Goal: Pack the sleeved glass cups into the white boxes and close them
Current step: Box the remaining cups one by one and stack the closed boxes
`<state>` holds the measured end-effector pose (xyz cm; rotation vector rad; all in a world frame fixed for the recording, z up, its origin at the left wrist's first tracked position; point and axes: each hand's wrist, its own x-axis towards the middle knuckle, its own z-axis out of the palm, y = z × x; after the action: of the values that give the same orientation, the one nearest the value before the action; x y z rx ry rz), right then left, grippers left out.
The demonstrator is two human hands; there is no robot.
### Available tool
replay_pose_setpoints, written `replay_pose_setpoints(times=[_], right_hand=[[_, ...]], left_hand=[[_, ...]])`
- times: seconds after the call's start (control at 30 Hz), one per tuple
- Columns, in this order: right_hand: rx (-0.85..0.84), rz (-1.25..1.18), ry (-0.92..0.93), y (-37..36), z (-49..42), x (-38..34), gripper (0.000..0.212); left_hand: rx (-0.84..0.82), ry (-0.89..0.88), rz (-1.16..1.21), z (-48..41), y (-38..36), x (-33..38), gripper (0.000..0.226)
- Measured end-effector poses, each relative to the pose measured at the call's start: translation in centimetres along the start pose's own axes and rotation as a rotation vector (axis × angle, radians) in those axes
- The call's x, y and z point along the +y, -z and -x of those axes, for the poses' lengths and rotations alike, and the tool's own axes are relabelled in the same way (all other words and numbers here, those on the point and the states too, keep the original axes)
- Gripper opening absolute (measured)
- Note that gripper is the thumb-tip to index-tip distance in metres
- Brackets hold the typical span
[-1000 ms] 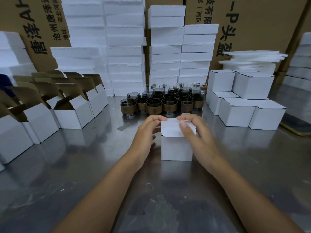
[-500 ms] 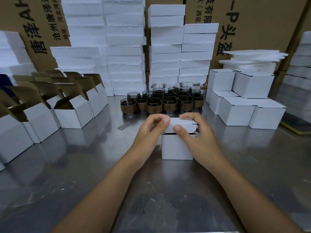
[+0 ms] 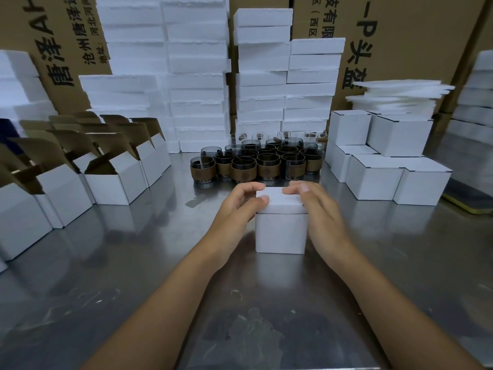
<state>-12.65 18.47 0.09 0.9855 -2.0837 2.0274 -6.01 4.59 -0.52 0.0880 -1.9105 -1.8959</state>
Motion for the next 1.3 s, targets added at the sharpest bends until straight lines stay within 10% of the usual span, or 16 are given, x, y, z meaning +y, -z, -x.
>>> replay_pose_setpoints(times=[0.63,0.83,1.07,1.3], right_hand=[[0.099,0.282,0.126,0.1,0.4,0.6,0.003],[0.017,0.359,0.156,-0.1,0.8,0.7,0.05],[0.041,0.495,0.2,-0.2,1.0,0.9,0.039],[0.023,0.726,0.151,-0.8,1.3,-0.2,0.074]], left_hand=[[0.01,0.027,0.02,0.3,-0.2,0.3,0.03],[0.018,0.042,0.045,0.3,-0.4,0.7,0.036],[0.029,0.044,0.054,0.2,-0.4,0.7,0.037],[0.002,-0.002,-0.066,0.6,-0.3,0.5,0.044]])
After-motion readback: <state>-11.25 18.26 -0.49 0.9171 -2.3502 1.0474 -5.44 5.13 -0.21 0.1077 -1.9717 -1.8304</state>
